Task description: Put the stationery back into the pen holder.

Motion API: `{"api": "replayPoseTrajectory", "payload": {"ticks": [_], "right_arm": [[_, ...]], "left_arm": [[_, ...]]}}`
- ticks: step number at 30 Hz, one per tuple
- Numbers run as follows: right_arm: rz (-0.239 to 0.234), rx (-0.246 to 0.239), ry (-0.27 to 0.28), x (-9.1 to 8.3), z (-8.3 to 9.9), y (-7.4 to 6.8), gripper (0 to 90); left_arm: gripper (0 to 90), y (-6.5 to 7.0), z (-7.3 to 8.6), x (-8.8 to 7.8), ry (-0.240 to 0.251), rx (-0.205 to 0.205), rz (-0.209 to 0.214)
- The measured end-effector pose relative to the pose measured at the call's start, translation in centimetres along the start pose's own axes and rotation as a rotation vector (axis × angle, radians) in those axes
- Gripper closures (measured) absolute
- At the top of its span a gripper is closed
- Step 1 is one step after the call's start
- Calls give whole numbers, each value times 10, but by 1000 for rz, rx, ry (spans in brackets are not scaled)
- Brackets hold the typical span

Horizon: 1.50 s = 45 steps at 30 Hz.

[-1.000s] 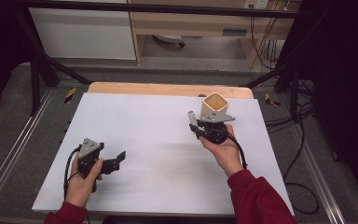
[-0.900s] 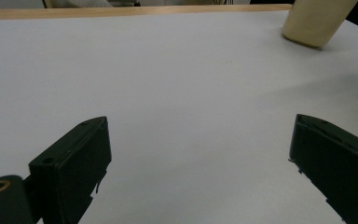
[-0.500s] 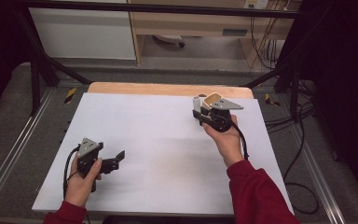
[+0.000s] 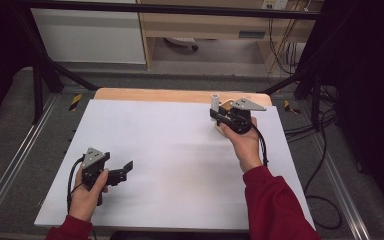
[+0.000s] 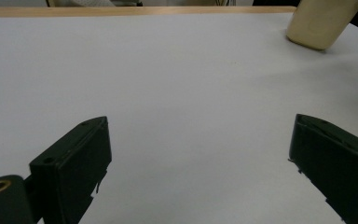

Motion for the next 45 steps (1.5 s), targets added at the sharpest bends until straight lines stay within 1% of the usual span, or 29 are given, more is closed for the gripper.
{"api": "replayPoseTrajectory", "payload": {"ticks": [5, 12, 21, 27, 38, 45], "right_arm": [[5, 9, 15, 0, -5, 5, 681], [23, 44, 51, -2, -12, 15, 681], [51, 67, 91, -9, -24, 30, 681], [74, 80, 107, -16, -27, 42, 681], [113, 86, 115, -26, -34, 59, 681], [134, 91, 109, -29, -32, 68, 681]], "left_arm": [[54, -2, 0, 0, 0, -3, 0], [54, -4, 0, 0, 2, -10, -3], [54, -3, 0, 0, -2, -6, 1], [53, -3, 0, 0, -2, -6, 1], [54, -3, 0, 1, -3, -6, 2], [54, -3, 0, 1, -4, -6, 2]]}}
Point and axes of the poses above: each handheld gripper's, and its own axes: x roughly forward along the jaws, z roughly out of its underside, y roughly to its right, the point moved 10 cm from there along x, roughly forward along the jaws, and after that the axes turned 9 degrees about -z, right-handed, at the moved point
